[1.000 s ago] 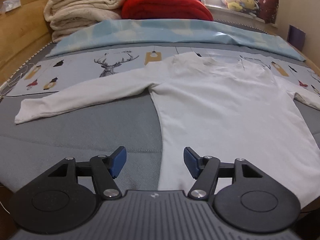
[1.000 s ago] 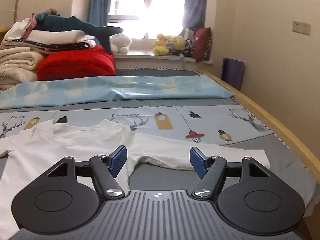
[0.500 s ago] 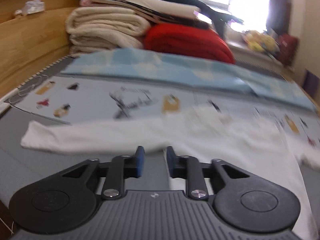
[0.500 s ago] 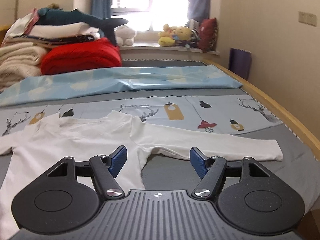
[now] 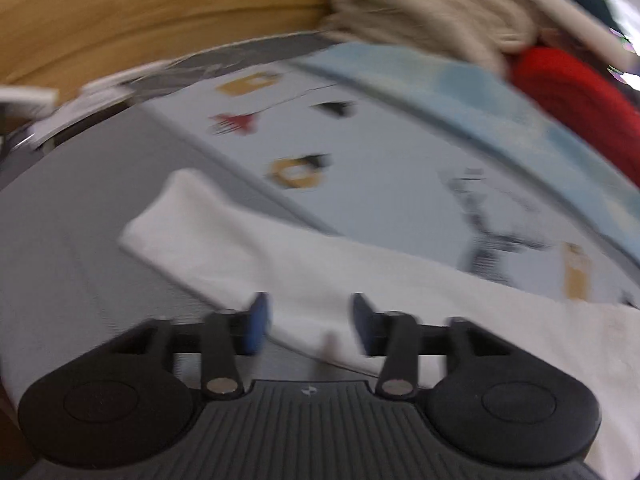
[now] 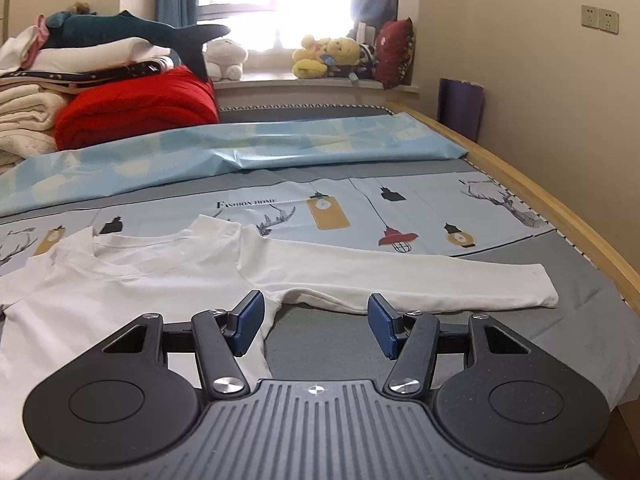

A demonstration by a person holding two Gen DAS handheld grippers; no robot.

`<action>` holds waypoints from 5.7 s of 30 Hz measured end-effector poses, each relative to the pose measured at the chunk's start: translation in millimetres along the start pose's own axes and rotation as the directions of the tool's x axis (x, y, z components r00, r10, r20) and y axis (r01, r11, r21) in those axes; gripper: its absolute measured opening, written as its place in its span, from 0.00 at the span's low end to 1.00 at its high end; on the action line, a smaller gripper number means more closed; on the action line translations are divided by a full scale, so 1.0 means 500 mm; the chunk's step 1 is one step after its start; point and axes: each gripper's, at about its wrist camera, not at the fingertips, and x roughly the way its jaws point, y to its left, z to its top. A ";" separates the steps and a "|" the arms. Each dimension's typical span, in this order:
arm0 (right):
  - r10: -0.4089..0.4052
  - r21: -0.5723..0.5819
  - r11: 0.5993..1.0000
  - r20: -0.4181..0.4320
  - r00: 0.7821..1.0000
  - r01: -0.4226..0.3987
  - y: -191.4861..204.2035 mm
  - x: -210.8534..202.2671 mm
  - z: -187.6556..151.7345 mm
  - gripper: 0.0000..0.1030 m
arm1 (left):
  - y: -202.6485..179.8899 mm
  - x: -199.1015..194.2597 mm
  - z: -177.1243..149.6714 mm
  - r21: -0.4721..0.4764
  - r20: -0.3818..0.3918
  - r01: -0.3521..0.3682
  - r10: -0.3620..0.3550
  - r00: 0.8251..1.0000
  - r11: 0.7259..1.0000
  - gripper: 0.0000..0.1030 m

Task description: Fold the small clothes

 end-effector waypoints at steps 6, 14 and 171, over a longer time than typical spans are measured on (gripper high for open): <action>-0.017 -0.074 0.997 -0.023 1.000 0.015 0.037 0.031 0.005 0.57 | 0.094 0.060 0.023 -0.248 -0.127 -0.049 0.017 0.992 0.967 0.62; -0.045 -0.163 0.986 -0.058 0.997 0.035 0.082 0.062 0.005 0.57 | 0.079 0.068 0.031 -0.240 -0.134 -0.039 0.007 0.991 0.970 0.03; -0.018 0.508 0.810 -0.477 0.879 0.292 0.077 0.489 0.078 0.34 | -0.640 -0.013 -0.206 0.633 -0.408 0.385 -0.133 0.903 0.672 0.34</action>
